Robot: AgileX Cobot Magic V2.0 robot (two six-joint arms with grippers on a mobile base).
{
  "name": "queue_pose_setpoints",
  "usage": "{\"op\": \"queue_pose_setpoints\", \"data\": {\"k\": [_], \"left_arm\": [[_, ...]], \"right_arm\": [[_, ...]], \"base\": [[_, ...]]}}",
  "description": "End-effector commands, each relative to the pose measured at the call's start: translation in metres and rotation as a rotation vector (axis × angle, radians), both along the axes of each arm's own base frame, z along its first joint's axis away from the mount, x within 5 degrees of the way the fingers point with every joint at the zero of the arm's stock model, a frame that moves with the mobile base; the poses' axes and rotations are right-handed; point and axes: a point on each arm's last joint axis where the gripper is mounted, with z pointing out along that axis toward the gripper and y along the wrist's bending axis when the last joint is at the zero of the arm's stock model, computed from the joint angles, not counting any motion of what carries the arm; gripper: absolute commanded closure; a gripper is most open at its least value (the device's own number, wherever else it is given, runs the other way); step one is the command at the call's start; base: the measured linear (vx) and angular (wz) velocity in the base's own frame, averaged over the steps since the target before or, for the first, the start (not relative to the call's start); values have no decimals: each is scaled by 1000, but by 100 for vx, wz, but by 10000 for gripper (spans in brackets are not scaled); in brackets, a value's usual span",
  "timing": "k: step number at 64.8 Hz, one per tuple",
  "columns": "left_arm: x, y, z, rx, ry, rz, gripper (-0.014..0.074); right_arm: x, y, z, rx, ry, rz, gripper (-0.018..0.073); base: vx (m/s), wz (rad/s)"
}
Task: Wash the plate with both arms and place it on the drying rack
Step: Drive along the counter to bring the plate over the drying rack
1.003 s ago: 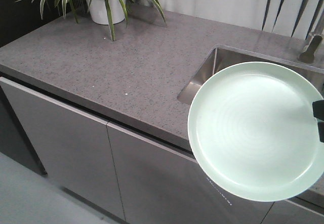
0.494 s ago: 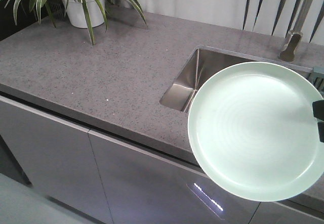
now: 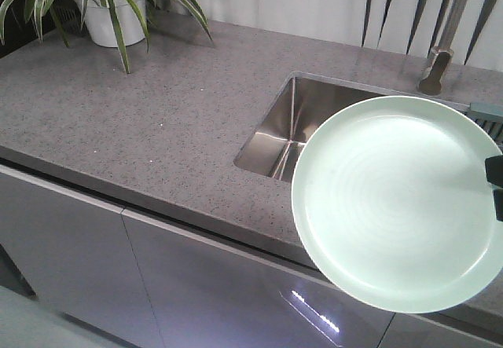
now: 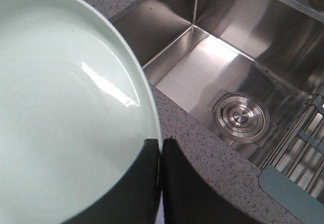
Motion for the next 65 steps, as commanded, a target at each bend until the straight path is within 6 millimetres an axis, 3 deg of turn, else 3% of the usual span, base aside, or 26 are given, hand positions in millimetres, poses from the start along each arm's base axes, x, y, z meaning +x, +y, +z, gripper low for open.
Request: {"op": "queue_pose_setpoints", "data": {"k": [1, 65], "left_arm": [[0, -1, 0, -9, -61, -11, 602], [0, -1, 0, -9, -61, -11, 602]], "right_arm": [[1, -1, 14, 25, -95, -17, 566], [1, -1, 14, 25, -95, -17, 566]], "base": [[2, -6], [4, -9]]}}
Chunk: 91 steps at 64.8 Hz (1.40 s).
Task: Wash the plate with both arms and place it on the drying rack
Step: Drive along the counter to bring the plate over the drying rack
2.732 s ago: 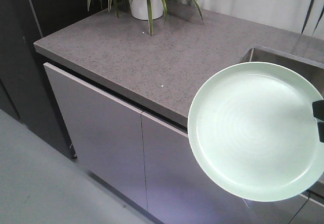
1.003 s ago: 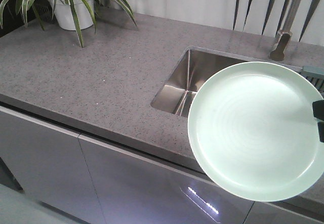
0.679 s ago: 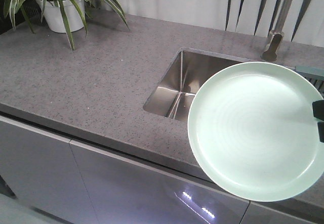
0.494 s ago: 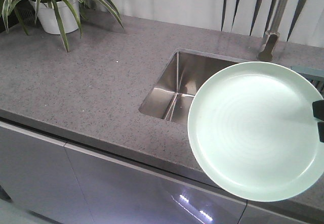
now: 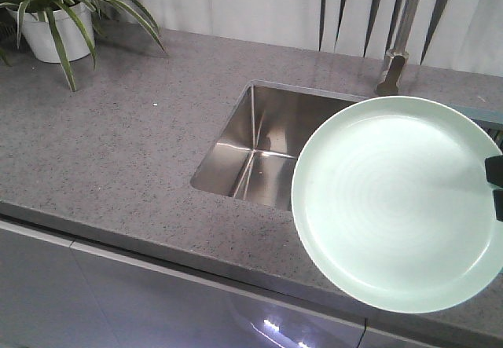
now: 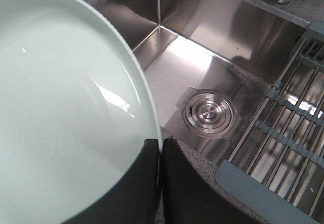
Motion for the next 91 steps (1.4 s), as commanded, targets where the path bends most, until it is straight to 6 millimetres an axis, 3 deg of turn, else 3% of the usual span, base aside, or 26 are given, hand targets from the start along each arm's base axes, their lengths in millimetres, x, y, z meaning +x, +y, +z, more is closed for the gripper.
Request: {"op": "queue_pose_setpoints", "data": {"k": [1, 91], "left_arm": [[0, -1, 0, -9, -61, -11, 602], [0, -1, 0, -9, -61, -11, 602]], "right_arm": [[1, -1, 14, 25, -95, -17, 566], [1, -1, 14, 25, -94, -17, 566]], "base": [[4, -10], [2, -9]]}}
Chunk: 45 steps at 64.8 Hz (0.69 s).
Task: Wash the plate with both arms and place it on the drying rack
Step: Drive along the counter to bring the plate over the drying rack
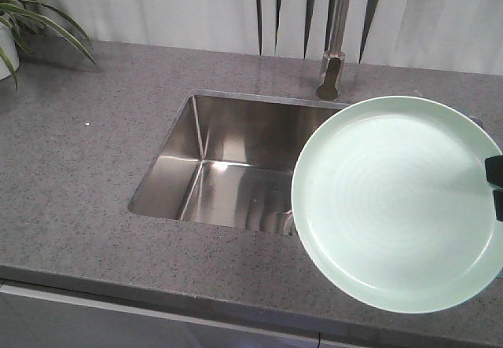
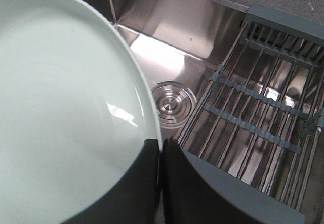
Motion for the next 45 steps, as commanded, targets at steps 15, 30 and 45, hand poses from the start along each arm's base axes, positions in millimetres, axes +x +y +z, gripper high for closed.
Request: {"op": "queue_pose_setpoints", "data": {"k": [15, 30, 45], "left_arm": [[0, -1, 0, -9, -61, -11, 602], [0, -1, 0, -9, -61, -11, 602], [0, -1, 0, -9, -61, -11, 602]], "right_arm": [[1, -1, 14, 25, -95, -17, 566], [1, -1, 14, 25, -95, -17, 566], [1, -1, 14, 25, -95, -17, 566]], "base": [[2, -8], [2, -9], [2, -7]]}}
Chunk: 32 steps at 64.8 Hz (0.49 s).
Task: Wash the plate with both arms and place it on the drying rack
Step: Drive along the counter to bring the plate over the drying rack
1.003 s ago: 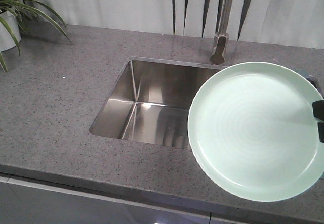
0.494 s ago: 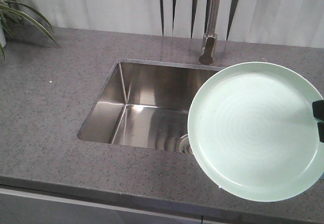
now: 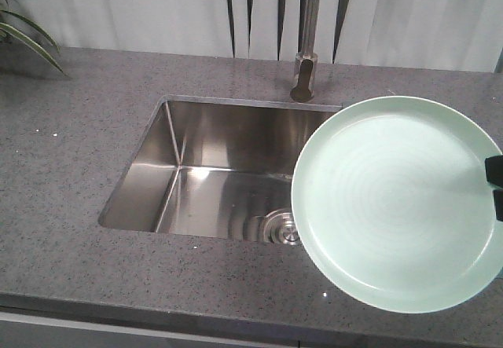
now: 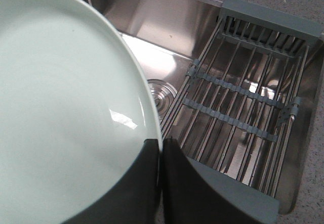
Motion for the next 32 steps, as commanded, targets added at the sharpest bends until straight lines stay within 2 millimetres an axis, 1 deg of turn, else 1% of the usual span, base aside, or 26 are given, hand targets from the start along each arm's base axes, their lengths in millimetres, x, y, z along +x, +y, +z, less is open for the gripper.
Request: {"op": "queue_pose_setpoints", "data": {"k": [1, 32], "left_arm": [[0, -1, 0, -9, -61, -11, 602], [0, -1, 0, -9, -61, -11, 602]], "right_arm": [[1, -1, 14, 25, -95, -17, 566], [1, -1, 14, 25, -94, -17, 566]], "base": [[2, -7], [2, -8]]}}
